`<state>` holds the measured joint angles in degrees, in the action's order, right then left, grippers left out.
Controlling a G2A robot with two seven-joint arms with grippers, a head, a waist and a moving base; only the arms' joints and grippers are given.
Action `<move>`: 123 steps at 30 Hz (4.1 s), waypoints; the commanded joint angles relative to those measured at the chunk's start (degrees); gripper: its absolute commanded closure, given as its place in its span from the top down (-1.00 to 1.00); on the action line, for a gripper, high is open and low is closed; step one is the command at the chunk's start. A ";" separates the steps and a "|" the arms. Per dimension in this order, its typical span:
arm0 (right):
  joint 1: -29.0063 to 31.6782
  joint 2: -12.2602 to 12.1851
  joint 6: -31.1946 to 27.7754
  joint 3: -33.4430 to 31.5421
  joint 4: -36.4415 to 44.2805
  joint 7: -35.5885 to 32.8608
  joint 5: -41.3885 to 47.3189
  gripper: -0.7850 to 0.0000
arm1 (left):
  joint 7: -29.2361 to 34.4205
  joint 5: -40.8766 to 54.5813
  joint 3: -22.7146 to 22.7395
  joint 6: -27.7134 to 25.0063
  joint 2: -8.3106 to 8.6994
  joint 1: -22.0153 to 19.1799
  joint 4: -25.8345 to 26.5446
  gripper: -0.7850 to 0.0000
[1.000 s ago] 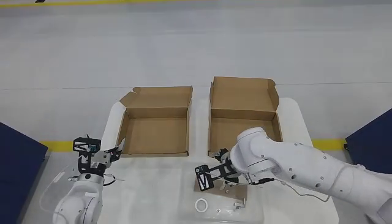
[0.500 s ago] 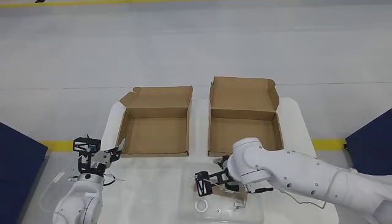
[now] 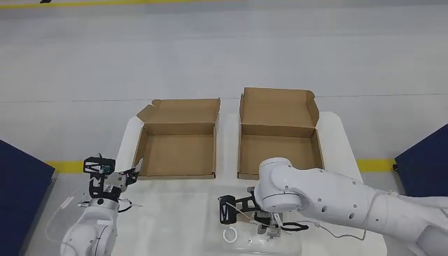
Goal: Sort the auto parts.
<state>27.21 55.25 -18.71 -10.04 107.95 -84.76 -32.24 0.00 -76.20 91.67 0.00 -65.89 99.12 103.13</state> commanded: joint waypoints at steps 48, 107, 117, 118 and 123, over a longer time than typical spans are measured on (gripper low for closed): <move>11.67 1.79 0.59 0.15 -9.31 5.21 -10.11 1.00 | 0.00 0.00 0.00 0.00 0.00 0.00 0.00 1.00; 18.20 -0.22 2.42 -10.40 -3.12 -1.05 -13.86 -1.00 | 0.00 0.00 0.00 0.00 0.00 0.00 0.00 1.00; 19.91 -2.11 0.92 -16.87 -4.99 6.56 -6.29 -1.00 | 0.00 0.00 0.00 0.00 0.00 0.00 0.00 1.00; 20.61 -2.95 -0.51 -18.94 -5.28 7.73 -3.91 -1.00 | 0.00 0.00 0.00 0.00 0.00 0.00 0.00 1.00; 26.90 -8.02 -12.96 -31.26 -7.92 14.77 9.65 -1.00 | 0.00 0.00 0.00 0.00 0.00 0.00 0.00 1.00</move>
<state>52.49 48.36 -28.14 -38.02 100.70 -71.54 -26.09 0.00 -76.20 91.67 0.00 -65.89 99.12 103.13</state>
